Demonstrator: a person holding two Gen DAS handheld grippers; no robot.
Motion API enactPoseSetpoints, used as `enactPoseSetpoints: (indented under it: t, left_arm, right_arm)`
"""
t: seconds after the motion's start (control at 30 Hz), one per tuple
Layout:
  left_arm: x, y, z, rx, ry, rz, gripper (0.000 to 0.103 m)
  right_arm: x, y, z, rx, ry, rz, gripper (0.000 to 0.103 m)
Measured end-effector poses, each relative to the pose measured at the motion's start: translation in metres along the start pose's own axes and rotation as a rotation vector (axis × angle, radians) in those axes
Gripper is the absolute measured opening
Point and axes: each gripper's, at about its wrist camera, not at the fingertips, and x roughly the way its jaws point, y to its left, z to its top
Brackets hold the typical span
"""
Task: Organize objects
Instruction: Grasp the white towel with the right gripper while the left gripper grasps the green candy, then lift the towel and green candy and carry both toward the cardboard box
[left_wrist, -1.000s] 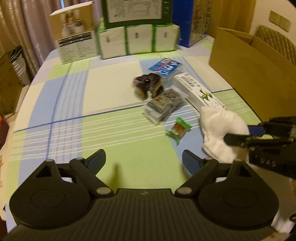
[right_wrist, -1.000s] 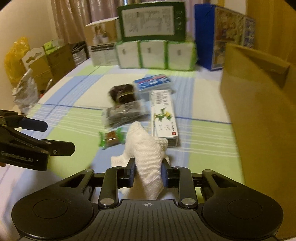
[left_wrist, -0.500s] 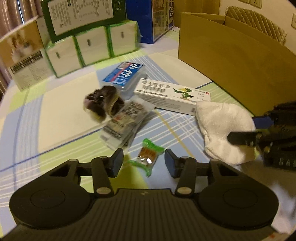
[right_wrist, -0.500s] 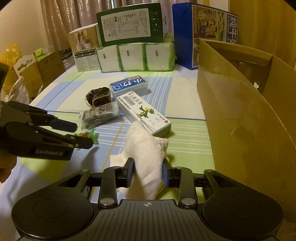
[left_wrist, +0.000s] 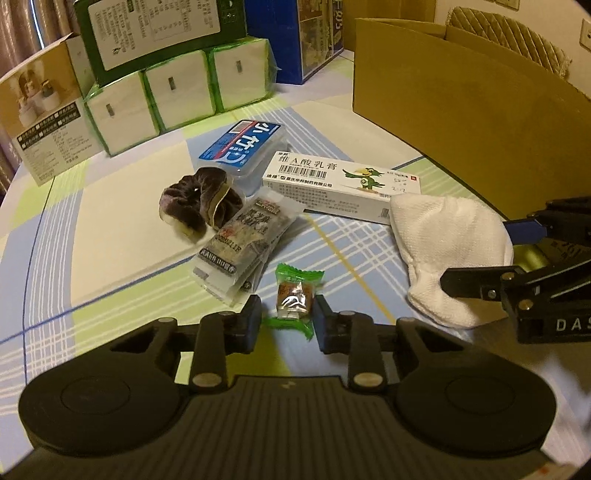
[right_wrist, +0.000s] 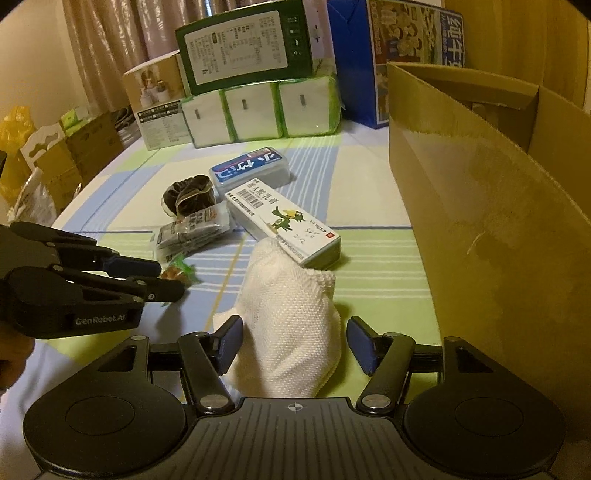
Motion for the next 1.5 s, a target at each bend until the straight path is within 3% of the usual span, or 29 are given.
enactPoseSetpoints:
  t: [0.37,0.6,0.67,1.07,1.5]
  left_arm:
    - [0.008,-0.003,0.007,0.030,-0.005,-0.018,0.024]
    - [-0.001,-0.011,0.003,-0.018,-0.011,-0.004,0.016]
    - [-0.006,-0.013,0.001,-0.039,-0.002,-0.004,0.016]
    - [-0.067,-0.024,-0.009,-0.144,0.001,0.032,0.016]
    - [-0.162,-0.069,-0.018,-0.245,-0.041,0.070,0.016]
  right_arm:
    - [0.002,-0.003,-0.002,0.029,0.002,0.016,0.058]
    - [-0.001,0.006,0.000,0.010,0.019,0.012,0.027]
    - [-0.005,0.009,0.002,-0.002,0.022,-0.005,0.025]
    - [-0.057,0.016,0.000,0.003,-0.017,-0.010,0.024]
    - [-0.153,0.024,-0.008,0.023,-0.088,0.007,0.024]
